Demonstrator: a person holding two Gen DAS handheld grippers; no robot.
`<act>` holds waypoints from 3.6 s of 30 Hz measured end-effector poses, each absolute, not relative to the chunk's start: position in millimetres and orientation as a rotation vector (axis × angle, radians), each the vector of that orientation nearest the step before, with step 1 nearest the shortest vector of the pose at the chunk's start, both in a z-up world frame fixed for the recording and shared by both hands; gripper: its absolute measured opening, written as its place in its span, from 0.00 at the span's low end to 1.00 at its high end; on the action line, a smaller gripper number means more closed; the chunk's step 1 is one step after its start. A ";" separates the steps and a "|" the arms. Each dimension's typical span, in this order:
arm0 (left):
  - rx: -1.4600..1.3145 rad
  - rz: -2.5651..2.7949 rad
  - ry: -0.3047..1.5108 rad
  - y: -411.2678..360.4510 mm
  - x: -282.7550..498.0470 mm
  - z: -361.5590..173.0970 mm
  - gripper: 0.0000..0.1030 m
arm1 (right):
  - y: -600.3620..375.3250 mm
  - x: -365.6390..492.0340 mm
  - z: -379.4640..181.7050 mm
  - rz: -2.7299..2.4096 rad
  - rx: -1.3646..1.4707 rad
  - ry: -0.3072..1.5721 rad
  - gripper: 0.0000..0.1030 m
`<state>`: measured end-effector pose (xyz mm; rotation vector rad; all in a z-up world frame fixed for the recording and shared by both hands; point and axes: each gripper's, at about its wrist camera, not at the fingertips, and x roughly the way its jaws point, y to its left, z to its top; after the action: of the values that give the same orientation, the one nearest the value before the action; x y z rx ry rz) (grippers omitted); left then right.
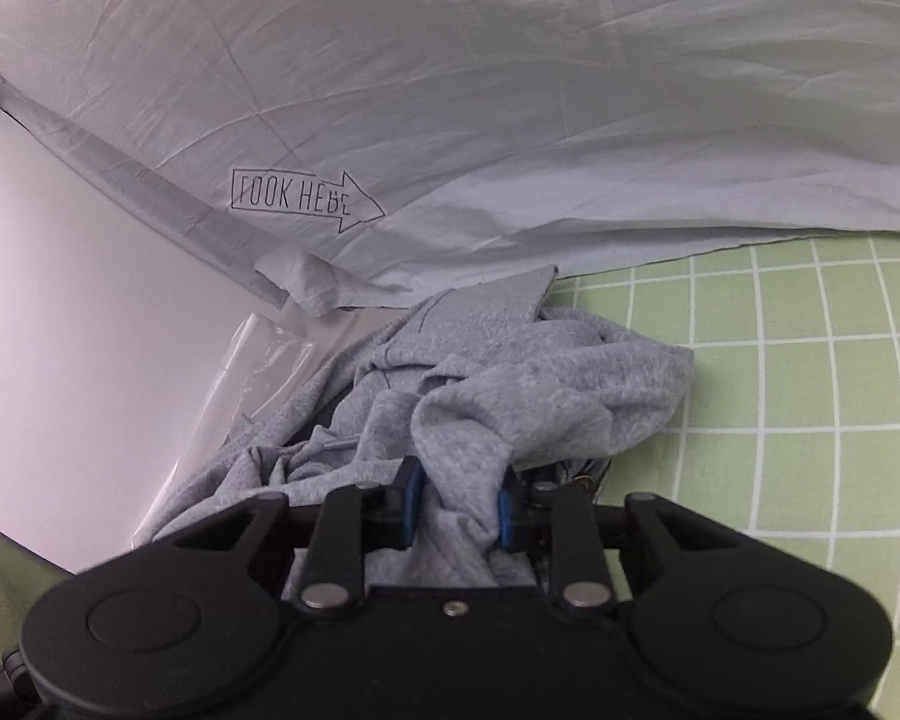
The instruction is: Fold clothes
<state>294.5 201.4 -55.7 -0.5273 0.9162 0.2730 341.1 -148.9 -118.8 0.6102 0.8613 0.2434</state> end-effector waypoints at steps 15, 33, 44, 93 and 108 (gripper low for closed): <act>-0.518 0.086 0.612 170.5 259.4 57.5 0.15 | -199.5 272.7 -25.3 0.324 0.700 0.501 0.13; -0.551 -0.429 0.550 15.2 127.2 151.6 0.16 | -392.8 89.0 93.2 -0.021 0.694 0.085 0.12; -0.397 -0.320 1.130 -52.2 62.5 16.7 0.54 | -433.8 9.8 -19.0 -0.425 0.562 0.609 0.70; -0.278 -0.152 1.117 -103.5 17.8 -6.8 0.74 | -442.2 -57.1 -42.5 -0.428 0.156 0.745 0.69; -0.211 -0.106 1.183 -126.8 110.4 -36.6 0.77 | -446.5 37.6 -110.9 -0.164 0.311 0.963 0.09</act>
<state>110.4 -126.8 -36.6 -0.2115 1.1829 -0.1065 37.6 -446.5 -110.9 0.3110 0.9631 -0.1637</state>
